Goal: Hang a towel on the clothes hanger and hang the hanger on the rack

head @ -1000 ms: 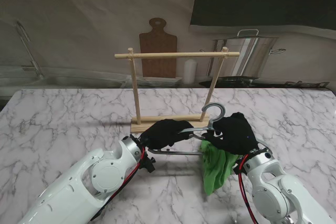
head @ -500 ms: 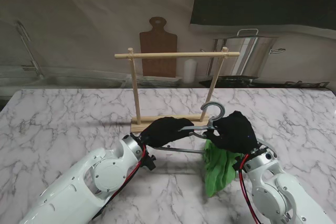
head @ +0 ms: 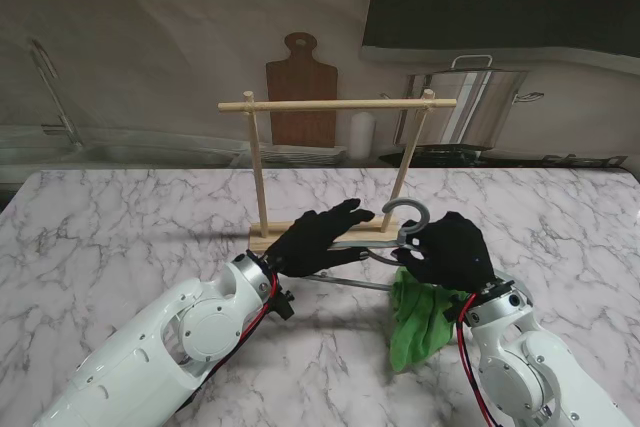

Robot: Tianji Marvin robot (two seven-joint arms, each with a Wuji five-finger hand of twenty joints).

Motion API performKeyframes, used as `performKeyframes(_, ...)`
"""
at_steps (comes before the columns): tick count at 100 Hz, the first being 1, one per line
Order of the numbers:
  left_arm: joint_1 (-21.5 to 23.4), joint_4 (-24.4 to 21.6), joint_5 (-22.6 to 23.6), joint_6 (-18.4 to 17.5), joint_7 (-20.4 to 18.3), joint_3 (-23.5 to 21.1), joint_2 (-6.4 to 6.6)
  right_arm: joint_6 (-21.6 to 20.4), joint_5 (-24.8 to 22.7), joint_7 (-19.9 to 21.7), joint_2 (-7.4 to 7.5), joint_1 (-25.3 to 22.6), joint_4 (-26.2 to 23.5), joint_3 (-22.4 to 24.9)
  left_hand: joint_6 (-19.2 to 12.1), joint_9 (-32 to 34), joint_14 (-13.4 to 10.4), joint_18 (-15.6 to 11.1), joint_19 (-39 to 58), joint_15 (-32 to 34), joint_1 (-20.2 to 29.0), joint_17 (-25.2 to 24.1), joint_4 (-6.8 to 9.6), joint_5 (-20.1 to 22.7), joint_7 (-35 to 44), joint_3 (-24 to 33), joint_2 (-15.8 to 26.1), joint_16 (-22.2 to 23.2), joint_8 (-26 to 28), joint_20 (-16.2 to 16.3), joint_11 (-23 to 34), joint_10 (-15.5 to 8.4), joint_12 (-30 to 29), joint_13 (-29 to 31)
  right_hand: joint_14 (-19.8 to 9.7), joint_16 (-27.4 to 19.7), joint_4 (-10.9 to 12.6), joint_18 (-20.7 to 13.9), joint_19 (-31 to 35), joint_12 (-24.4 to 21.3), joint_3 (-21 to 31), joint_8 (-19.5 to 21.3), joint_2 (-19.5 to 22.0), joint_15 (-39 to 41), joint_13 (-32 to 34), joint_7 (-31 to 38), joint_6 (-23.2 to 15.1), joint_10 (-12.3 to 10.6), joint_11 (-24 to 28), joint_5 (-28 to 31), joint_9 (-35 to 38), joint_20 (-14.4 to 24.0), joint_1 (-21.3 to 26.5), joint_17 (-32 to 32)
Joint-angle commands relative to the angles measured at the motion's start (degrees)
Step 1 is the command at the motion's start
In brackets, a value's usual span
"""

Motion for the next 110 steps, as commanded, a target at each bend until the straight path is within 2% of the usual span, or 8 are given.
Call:
performKeyframes(1,-0.4,-0.4,0.3,0.6,-1.6,0.2,0.24,0.4,-0.5,-0.8,-0.10,0.0,0.5,-0.1,0.9,-5.7,0.9,-1.7,-35.7,-2.2,-3.2,-2.2,-0.02,-5.8,-3.7,1.0,0.7,-3.0,-2.9,-2.9,-1.6,0.3,-2.6,-3.9,-5.2,1.1,-1.3,-1.4,0.9,1.5,2.4,-0.7,-1.5,1.8,2.1,1.6,0.3,2.9,2.5,0.8,2.8,-0.7,2.7,0.5)
performKeyframes(10,-0.4,-0.8,-0.1,0.8,-2.7,0.1,0.44,1.0,-0.8,-1.2,-0.13,0.1,0.9,-0.1,1.7,-9.3,1.8,-1.4,-39.7,-3.3,-6.7,-3.1,-0.15,-10.6,-6.3,0.8,-1.6,-5.0,-6.9,-4.5,-2.4,1.0,-4.9,-7.0,-5.2,1.1,-1.3,-1.2,0.8,1.5,2.4,-0.7,-1.3,1.7,2.1,1.5,0.4,2.8,2.5,0.7,2.9,-0.8,2.7,0.5)
performKeyframes(20,-0.6,-0.9,0.2,0.5,-3.2,0.1,0.61,1.6,-0.7,-1.7,-0.21,0.2,1.1,0.0,2.1,-10.4,2.2,-1.2,-42.6,-3.6,-9.5,-2.8,-0.18,-10.8,-6.7,1.1,-3.6,-6.1,-11.9,-5.0,-2.5,1.3,-6.5,-8.4,-5.2,1.2,-1.4,-0.8,0.8,1.5,2.4,-0.6,-1.1,1.6,2.1,1.5,0.5,2.8,2.4,0.6,2.8,-0.9,2.8,0.4)
performKeyframes(49,-0.4,-0.9,0.3,0.0,-3.5,-0.5,0.74,3.0,-0.2,-2.7,-0.48,0.7,1.6,0.1,1.7,-8.5,1.8,-1.1,-43.7,-3.4,-9.8,-2.5,-0.26,-10.1,-5.9,1.3,-4.3,-6.5,-12.9,-4.9,-2.0,1.3,-6.6,-8.2,-5.1,1.5,-1.4,-0.5,1.4,1.6,2.2,-0.3,-0.5,1.9,2.2,1.6,0.6,2.7,2.6,0.4,2.9,-0.9,3.1,1.0)
performKeyframes(59,1.3,-2.1,1.6,-0.5,-3.0,-2.2,0.95,3.7,-0.2,-3.1,-0.57,0.7,1.5,0.3,1.2,-4.4,0.8,-1.1,-43.8,-2.3,-6.7,-1.7,-0.26,-7.3,-3.9,1.3,-2.8,-5.7,-11.6,-4.4,-1.2,0.9,-4.8,-6.1,-5.0,1.5,-1.4,-0.3,1.7,1.6,2.1,-0.2,-0.3,2.1,2.2,1.6,0.6,2.5,2.5,0.4,3.1,-0.8,3.0,1.3)
performKeyframes(70,4.6,-4.7,4.1,-0.3,-3.3,-6.0,1.55,4.6,-0.4,-4.0,-0.71,0.4,0.8,0.8,1.2,2.2,-0.3,0.2,-40.5,-0.4,-3.7,-0.8,-0.14,-5.8,-3.4,1.0,-0.7,-3.2,-10.5,-1.0,0.1,0.7,-1.3,-2.0,-3.6,1.6,-1.3,0.4,4.7,1.4,1.4,0.1,0.5,3.7,2.2,1.4,0.3,2.4,2.4,0.3,3.4,0.8,2.7,0.8)
performKeyframes(88,9.6,-7.1,8.0,0.6,-2.8,-12.8,2.04,5.6,-1.1,-4.0,-0.78,-0.6,-1.9,2.6,0.3,11.6,-0.7,3.8,-33.6,1.9,-1.7,-0.8,-0.11,2.1,0.1,1.0,0.2,1.0,-7.7,5.5,2.2,-0.3,2.8,3.6,-3.3,0.9,-1.3,1.7,7.3,0.9,1.5,0.1,0.6,4.3,2.3,1.2,0.8,1.7,1.9,0.7,4.2,2.4,2.6,1.2)
performKeyframes(110,14.0,-7.5,10.9,1.6,-1.1,-20.2,2.09,7.4,-2.6,-3.9,-0.71,0.4,-3.9,3.3,-0.5,21.5,-0.5,4.2,-23.9,5.5,-0.1,1.5,-0.05,12.6,5.0,1.0,0.5,5.5,-2.5,11.3,5.4,-1.5,7.0,10.2,-3.4,1.1,-1.4,2.2,9.4,0.7,1.7,-0.2,0.4,7.0,2.3,1.0,1.3,1.3,1.6,1.2,5.2,3.2,2.3,2.2)
